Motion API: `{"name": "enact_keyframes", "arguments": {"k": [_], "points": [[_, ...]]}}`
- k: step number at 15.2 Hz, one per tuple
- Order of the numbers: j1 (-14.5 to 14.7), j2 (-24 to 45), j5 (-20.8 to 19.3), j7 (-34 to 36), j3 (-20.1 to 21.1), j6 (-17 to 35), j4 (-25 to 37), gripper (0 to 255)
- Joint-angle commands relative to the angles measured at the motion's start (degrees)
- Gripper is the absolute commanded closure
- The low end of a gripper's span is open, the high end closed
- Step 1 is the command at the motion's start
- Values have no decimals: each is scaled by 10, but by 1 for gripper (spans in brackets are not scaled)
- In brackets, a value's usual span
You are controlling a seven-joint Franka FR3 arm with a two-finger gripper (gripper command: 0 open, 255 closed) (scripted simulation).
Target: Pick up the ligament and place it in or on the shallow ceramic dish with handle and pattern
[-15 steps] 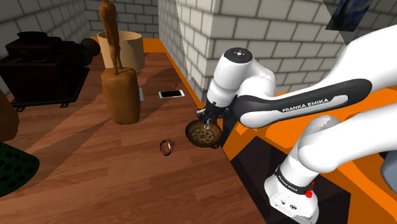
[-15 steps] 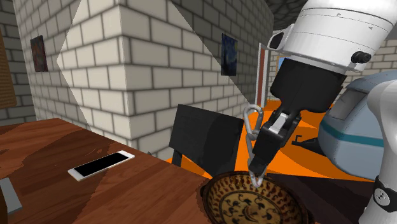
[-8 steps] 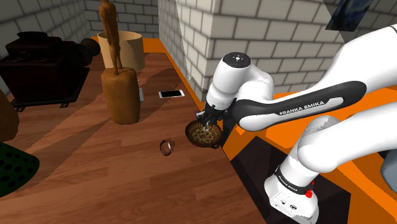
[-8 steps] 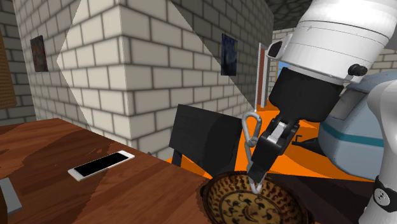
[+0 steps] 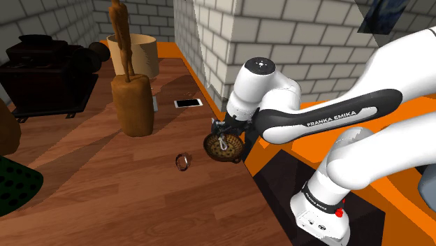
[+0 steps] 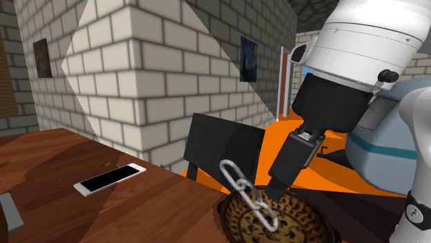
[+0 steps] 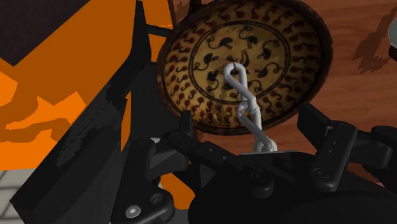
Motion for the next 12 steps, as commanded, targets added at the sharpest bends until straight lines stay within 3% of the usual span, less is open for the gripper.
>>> {"name": "enact_keyframes", "arguments": {"k": [1, 4, 12], "points": [[9, -17, 7, -5, -5, -26, 8, 0], [30, -58, 20, -14, -17, -95, 35, 0], [30, -58, 19, -14, -17, -95, 35, 0]]}}
